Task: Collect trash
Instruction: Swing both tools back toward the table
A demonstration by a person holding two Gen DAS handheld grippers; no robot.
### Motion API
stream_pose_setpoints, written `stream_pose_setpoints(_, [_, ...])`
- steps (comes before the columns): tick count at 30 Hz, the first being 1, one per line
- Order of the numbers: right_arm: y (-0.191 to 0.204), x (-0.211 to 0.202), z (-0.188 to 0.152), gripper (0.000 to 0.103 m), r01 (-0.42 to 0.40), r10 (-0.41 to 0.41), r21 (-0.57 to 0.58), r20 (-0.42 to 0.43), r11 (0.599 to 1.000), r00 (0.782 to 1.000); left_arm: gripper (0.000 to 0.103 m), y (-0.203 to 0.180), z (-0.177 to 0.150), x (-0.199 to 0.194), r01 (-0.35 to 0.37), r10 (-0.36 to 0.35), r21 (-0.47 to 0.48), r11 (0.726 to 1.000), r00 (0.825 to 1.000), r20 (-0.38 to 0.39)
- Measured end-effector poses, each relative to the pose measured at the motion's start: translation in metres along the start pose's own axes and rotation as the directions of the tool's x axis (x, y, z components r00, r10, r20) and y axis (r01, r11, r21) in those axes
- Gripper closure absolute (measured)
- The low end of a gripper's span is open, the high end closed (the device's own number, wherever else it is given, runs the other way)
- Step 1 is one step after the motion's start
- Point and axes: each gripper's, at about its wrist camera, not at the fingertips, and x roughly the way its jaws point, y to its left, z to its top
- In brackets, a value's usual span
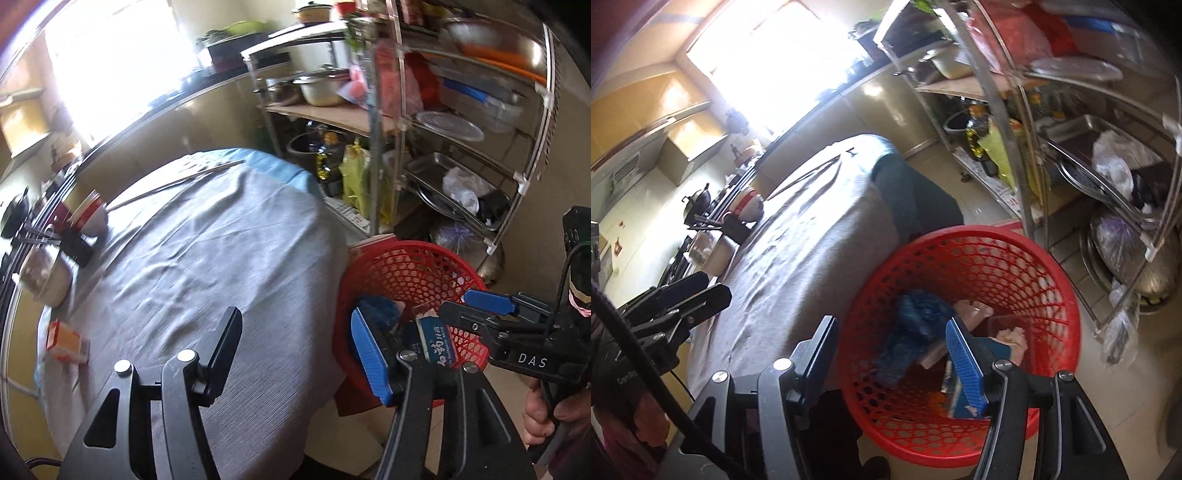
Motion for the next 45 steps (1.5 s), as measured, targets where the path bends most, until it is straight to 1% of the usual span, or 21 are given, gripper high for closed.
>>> stream_pose_setpoints(4, [0.025,-0.001,0.001,0.039,-0.015,0.015,-0.038,0.005,0.999,1.000,0.040,0.023,-0.008,-0.013,-0.015,0.015,-0.060,0.998,1.000,0.005])
stream_pose_setpoints(9, [0.057,-0.002,0.004,0.039,-0.040,0.040,-0.088,0.008,0.995,0.999,0.039,0.052,-0.017,-0.032,-0.042,0.047,-0.122,0.992,0.998,0.033])
stream_pose_setpoints(10, [0.065,-0.001,0.005,0.039,-0.044,0.045,-0.103,0.009,0.994,0.999,0.038,0.059,-0.019,-0.036,-0.048,0.053,-0.136,0.990,0.998,0.038])
stream_pose_setpoints(14, [0.094,0.003,0.009,0.039,-0.062,0.064,-0.150,0.009,0.987,0.998,0.037,0.084,-0.029,-0.049,-0.075,0.087,-0.185,0.980,0.995,0.054])
stream_pose_setpoints(18, [0.127,0.009,0.014,0.039,-0.088,0.092,-0.205,0.007,0.975,0.996,0.037,0.111,-0.039,-0.057,-0.105,0.122,-0.242,0.965,0.991,0.054])
stream_pose_setpoints(24, [0.184,0.020,0.018,0.039,-0.121,0.127,-0.295,0.000,0.948,0.992,0.037,0.156,-0.060,-0.068,-0.151,0.176,-0.340,0.928,0.983,0.043])
stream_pose_setpoints(29, [0.224,0.032,0.017,0.038,-0.144,0.150,-0.347,-0.011,0.927,0.989,0.037,0.190,-0.077,-0.073,-0.186,0.217,-0.405,0.895,0.976,0.032])
stream_pose_setpoints(34, [0.262,0.048,0.011,0.038,-0.167,0.164,-0.398,-0.042,0.902,0.986,0.037,0.223,-0.097,-0.070,-0.206,0.233,-0.462,0.862,0.972,0.002])
stream_pose_setpoints(39, [0.289,0.066,0.000,0.038,-0.191,0.173,-0.433,-0.082,0.881,0.982,0.037,0.248,-0.116,-0.062,-0.220,0.237,-0.505,0.835,0.971,-0.032])
stream_pose_setpoints(41, [0.296,0.072,-0.005,0.038,-0.195,0.169,-0.447,-0.097,0.873,0.981,0.037,0.258,-0.124,-0.057,-0.235,0.244,-0.518,0.822,0.968,-0.052])
stream_pose_setpoints(45, [0.310,0.087,-0.017,0.038,-0.199,0.154,-0.472,-0.132,0.859,0.979,0.037,0.271,-0.137,-0.048,-0.260,0.257,-0.530,0.807,0.963,-0.081])
